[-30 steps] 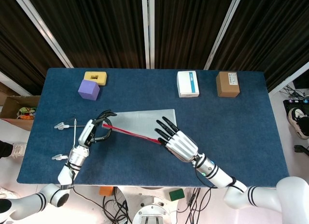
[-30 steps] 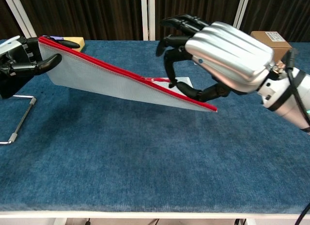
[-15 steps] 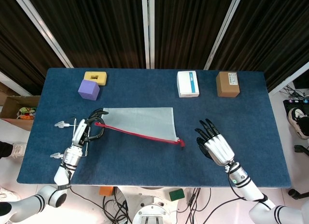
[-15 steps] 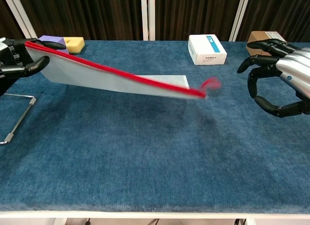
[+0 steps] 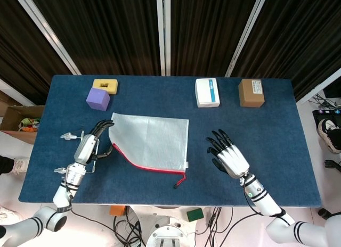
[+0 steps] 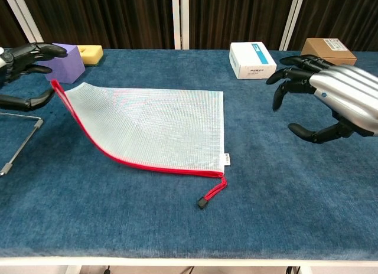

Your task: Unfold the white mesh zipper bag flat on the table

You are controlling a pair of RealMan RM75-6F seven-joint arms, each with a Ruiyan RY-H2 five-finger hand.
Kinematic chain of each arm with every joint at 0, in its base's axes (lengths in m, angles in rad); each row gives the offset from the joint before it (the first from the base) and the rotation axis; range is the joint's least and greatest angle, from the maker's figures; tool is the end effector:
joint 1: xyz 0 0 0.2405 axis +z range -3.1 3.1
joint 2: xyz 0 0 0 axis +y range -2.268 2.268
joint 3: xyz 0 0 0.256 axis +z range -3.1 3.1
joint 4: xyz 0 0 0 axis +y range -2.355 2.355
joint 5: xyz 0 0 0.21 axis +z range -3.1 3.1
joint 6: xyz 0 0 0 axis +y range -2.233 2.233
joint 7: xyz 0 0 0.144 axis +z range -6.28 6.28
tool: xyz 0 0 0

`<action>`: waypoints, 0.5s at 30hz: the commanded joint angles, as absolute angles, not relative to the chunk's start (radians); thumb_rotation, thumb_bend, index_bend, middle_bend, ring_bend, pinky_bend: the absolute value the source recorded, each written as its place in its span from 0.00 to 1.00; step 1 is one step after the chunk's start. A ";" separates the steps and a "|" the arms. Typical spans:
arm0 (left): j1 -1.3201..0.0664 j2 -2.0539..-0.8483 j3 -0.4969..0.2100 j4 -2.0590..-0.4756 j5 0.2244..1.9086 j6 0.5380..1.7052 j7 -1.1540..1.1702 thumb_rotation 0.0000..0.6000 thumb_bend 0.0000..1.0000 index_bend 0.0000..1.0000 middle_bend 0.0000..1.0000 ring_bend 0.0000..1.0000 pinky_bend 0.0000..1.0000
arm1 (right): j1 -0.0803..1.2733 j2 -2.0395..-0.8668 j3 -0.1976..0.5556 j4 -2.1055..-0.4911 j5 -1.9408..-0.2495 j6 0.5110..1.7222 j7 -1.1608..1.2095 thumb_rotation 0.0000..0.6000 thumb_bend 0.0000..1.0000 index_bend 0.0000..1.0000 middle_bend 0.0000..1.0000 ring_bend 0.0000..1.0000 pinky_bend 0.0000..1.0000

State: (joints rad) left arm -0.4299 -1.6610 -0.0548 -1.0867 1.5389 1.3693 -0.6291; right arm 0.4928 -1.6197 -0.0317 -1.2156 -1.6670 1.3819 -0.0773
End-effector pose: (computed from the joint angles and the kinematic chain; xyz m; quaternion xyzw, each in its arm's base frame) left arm -0.2560 0.2849 0.0066 -0.5505 -0.5065 -0.5796 0.3232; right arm -0.2135 -0.2662 -0.0065 0.7452 -0.2528 0.4660 0.4046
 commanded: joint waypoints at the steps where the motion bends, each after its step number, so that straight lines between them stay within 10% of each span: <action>1: -0.365 -1.532 -0.040 -1.256 1.514 1.418 -0.319 1.00 0.22 0.13 0.08 0.03 0.13 | 0.479 -1.577 -0.008 -1.255 -1.633 1.380 -0.069 1.00 0.30 0.22 0.13 0.00 0.00; 15: -0.188 -1.252 -0.032 -1.462 1.441 1.563 -0.127 1.00 0.17 0.16 0.09 0.03 0.13 | 0.287 -1.256 0.041 -1.458 -1.469 1.509 0.015 1.00 0.31 0.08 0.09 0.00 0.00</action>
State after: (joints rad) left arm -0.2041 -1.2670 -0.0376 -1.4543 1.4518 1.5517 -0.1371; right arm 0.3228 -1.2899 0.0390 -1.4322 -1.4941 1.4791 -0.0114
